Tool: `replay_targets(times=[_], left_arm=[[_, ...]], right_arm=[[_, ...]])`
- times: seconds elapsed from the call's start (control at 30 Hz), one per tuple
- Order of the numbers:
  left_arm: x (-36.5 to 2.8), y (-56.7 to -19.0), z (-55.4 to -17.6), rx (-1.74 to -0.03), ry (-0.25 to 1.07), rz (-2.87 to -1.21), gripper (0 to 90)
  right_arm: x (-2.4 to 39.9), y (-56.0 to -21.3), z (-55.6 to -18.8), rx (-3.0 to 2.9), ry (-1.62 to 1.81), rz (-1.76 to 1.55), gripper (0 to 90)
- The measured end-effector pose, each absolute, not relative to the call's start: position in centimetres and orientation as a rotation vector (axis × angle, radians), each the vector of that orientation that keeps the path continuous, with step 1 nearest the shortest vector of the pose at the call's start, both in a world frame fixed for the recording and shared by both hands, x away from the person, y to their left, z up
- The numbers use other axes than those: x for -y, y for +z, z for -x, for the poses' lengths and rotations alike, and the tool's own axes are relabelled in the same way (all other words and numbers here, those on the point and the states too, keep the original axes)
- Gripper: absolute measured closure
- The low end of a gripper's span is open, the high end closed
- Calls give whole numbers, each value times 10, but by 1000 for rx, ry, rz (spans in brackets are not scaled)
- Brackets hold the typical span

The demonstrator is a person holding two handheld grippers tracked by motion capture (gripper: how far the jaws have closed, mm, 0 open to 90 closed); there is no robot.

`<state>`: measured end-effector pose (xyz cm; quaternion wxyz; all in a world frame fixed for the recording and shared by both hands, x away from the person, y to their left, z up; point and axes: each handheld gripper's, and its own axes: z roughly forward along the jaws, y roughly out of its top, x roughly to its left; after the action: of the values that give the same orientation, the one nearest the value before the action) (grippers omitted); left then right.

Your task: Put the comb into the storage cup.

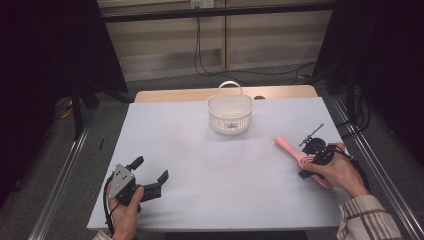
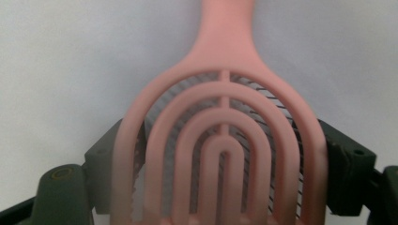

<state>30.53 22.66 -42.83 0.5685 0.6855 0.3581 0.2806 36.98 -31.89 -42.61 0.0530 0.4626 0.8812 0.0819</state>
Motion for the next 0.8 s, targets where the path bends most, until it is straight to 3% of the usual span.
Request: replay_targets(times=[0.8], left_arm=[[-225,-428,-305,-838,641,-1614,24]], right_arm=[[320,-422,-367,-2672,248,-1410,207]])
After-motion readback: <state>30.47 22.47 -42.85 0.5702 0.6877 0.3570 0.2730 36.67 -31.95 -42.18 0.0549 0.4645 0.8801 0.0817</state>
